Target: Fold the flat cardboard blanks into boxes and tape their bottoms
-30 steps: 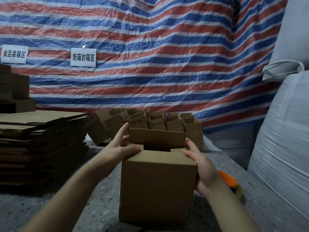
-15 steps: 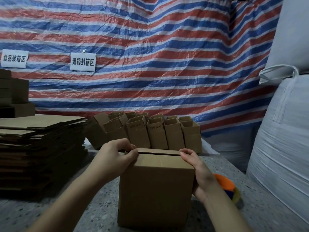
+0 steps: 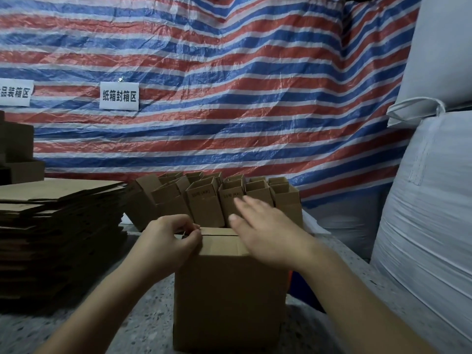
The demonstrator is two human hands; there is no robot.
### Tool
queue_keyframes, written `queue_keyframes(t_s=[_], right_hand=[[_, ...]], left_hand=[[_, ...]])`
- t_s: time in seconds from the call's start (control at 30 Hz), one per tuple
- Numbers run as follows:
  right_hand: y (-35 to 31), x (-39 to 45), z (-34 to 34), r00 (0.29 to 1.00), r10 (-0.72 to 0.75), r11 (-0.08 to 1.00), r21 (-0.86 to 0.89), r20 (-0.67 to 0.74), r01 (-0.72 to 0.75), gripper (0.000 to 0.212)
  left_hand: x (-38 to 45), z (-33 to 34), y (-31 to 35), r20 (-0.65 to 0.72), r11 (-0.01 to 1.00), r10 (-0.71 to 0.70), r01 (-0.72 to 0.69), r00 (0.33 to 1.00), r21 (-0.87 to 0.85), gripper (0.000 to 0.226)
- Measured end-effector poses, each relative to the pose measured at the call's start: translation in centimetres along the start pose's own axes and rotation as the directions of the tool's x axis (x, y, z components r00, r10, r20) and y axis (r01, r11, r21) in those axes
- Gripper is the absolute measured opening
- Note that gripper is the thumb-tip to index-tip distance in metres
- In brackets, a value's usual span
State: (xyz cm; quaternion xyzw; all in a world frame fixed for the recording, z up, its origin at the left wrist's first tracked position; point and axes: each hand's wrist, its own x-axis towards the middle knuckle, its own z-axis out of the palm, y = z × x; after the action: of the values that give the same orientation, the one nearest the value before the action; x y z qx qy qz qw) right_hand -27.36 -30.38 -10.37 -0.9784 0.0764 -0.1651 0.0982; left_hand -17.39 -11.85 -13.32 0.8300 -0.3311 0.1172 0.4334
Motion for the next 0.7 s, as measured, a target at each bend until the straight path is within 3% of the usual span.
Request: queue_keyframes(t_s=[0.07,0.13,0.23,0.33,0.5,0.7], right_hand=[[-0.7,0.5,0.6,0.982,0.021,0.999,-0.044,0.190,-0.013,0.066],[-0.7,0.6,1.0,0.962,0.038,0.996,-0.082,0.269,-0.017,0.063],[-0.4,0.7,1.2,0.961,0.034,0.997,-0.080,0.275,-0.013,0.061],[-0.6,1.0,0.9,0.954,0.038,0.996,-0.083,0.297,-0.014,0.060],[-0.7,0.6,0.7,0.952,0.026,0.996,-0.091,0.306,0.002,0.056],[-1.0,0.2,0.2,0.944,0.038,0.998,-0.068,0.329,-0.016,0.057]], left_hand=[[-0.1,0.0,0.0,0.003,1.000,-0.008,0.008,1.000,0.004,0.009],[-0.1,-0.1,0.4,0.015,1.000,-0.011,0.011,1.000,0.010,0.009],[-0.1,-0.3,1.4,0.024,0.985,0.021,-0.025,0.999,0.173,0.010],[-0.1,0.1,3.2,0.058,0.870,0.177,-0.184,0.982,0.458,0.023],[-0.7,2.4,3.8,0.266,0.864,0.192,-0.291,0.945,0.411,0.050],[-0.6,2.9,2.8,0.346,0.802,0.193,-0.351,0.918,0.483,0.054]])
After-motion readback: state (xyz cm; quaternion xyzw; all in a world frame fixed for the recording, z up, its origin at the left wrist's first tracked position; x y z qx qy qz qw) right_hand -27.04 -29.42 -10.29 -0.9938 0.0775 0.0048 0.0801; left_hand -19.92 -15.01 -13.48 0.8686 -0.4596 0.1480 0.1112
